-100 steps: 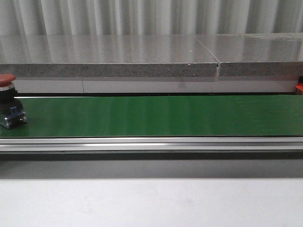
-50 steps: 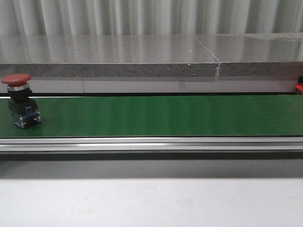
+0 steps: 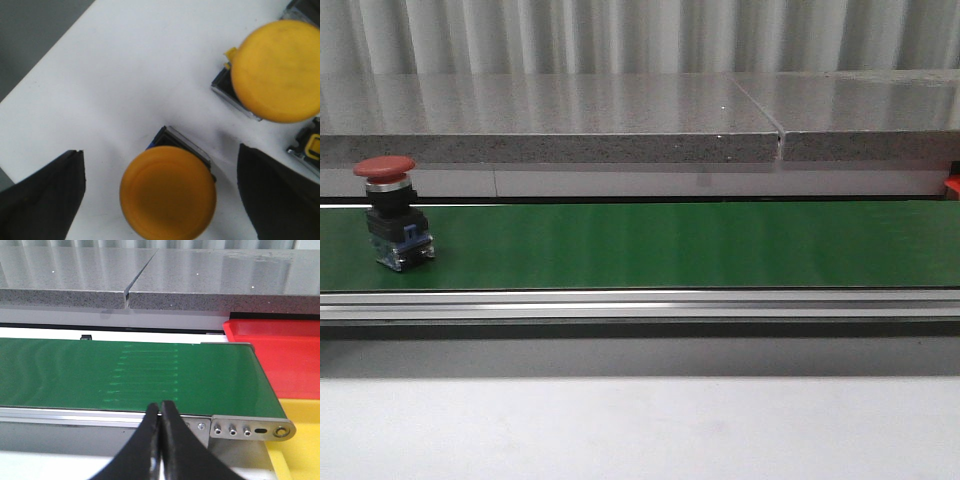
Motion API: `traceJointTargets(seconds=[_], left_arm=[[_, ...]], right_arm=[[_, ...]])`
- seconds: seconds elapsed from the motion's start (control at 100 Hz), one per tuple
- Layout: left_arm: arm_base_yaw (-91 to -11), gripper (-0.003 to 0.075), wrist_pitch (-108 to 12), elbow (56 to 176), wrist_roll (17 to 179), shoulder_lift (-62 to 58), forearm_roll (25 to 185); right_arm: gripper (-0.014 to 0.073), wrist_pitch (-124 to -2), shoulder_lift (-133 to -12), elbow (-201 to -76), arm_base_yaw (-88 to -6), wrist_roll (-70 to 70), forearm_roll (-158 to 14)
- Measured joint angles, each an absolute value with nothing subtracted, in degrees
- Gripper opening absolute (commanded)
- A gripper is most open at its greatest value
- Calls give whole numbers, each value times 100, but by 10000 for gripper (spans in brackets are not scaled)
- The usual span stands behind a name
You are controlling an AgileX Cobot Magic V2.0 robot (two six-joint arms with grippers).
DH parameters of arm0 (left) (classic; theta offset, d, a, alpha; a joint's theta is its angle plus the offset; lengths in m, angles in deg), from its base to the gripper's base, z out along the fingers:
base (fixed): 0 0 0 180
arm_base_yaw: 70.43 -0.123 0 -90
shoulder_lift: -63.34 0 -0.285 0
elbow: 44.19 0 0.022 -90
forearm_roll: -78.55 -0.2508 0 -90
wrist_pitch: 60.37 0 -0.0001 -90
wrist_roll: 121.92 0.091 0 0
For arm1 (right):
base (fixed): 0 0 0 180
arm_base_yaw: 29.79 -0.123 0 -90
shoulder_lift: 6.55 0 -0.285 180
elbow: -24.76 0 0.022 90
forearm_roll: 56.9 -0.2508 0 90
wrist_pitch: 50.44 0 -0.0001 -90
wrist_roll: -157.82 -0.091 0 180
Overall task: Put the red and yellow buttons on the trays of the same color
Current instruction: 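Grasp the yellow button with the left gripper and set it on the belt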
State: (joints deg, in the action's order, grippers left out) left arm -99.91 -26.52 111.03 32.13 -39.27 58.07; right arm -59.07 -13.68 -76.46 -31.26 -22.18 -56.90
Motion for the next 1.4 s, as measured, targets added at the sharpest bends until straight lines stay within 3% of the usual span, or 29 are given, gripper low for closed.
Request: traceJointTargets(seconds=[0.2, 0.3, 0.61, 0.85, 1.22, 1.4], left_arm=[[-10020, 580, -2683, 11106, 3208, -3942, 5855], [-10020, 509, -2697, 11106, 3208, -3942, 5890], [-10020, -21, -2736, 11106, 3200, -3942, 6039], [-10020, -21, -2385, 11106, 3194, -3349, 6074], [-10008, -21, -1908, 11106, 3331, -1316, 6096], [-9541, -21, -1882, 11106, 3662, -612, 6096]], right_arm=[[-92, -5907, -1368, -7646, -3126, -2218, -5690], [-92, -5907, -1368, -7646, -3126, -2218, -5690], [-92, -5907, -1368, -7646, -3126, -2218, -5690], [-92, -5907, -1368, -7646, -3126, -2218, -5690], [-92, -5907, -1368, -7646, -3126, -2218, -5690], [-92, -5907, -1368, -7646, -3126, -2218, -5690]])
